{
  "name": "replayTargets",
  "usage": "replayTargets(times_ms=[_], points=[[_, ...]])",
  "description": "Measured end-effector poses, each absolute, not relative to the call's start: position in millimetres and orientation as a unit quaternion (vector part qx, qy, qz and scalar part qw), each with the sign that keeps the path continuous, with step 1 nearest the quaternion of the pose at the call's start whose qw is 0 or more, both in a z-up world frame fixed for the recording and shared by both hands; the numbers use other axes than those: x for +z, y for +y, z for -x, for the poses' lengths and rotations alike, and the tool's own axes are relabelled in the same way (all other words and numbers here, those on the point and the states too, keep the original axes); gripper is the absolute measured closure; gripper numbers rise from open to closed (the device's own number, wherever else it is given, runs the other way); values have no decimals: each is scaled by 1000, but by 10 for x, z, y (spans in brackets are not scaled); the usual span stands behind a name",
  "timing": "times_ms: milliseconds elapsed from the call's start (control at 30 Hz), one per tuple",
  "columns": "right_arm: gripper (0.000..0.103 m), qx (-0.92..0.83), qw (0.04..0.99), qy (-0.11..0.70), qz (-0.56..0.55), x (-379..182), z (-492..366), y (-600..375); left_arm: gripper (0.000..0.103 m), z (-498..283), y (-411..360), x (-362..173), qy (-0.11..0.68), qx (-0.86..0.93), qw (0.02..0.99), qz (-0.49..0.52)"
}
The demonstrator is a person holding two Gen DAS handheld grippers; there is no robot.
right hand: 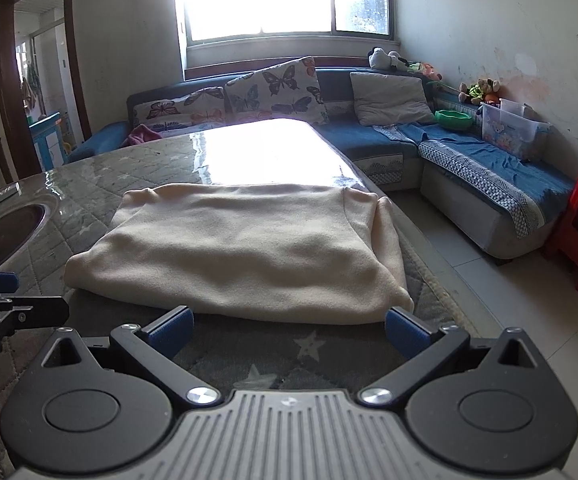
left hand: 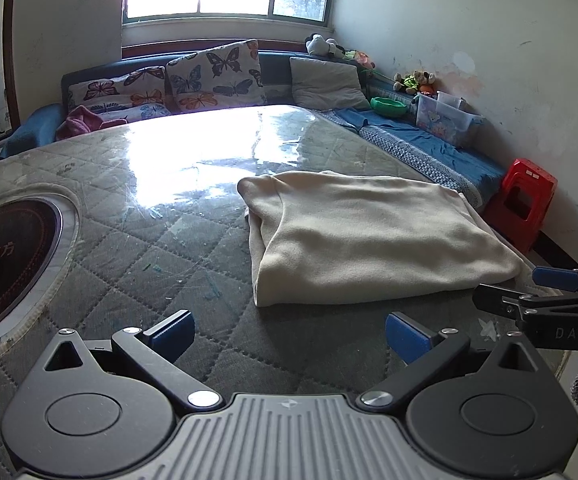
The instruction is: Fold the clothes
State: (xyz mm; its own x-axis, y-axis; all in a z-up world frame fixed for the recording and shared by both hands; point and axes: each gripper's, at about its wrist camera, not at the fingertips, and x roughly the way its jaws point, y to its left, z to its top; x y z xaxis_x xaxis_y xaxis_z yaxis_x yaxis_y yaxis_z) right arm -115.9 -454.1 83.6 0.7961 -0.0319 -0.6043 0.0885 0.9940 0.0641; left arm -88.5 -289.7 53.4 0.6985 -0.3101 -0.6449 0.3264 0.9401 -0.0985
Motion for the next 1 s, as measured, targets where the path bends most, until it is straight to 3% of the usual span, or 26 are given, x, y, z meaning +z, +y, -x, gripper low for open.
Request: replayTargets(times_ms=[1000], points=[[0, -29, 944, 324, -49, 794, 1216, -4506, 0, 986, -2980, 467, 366, -170, 915, -14]])
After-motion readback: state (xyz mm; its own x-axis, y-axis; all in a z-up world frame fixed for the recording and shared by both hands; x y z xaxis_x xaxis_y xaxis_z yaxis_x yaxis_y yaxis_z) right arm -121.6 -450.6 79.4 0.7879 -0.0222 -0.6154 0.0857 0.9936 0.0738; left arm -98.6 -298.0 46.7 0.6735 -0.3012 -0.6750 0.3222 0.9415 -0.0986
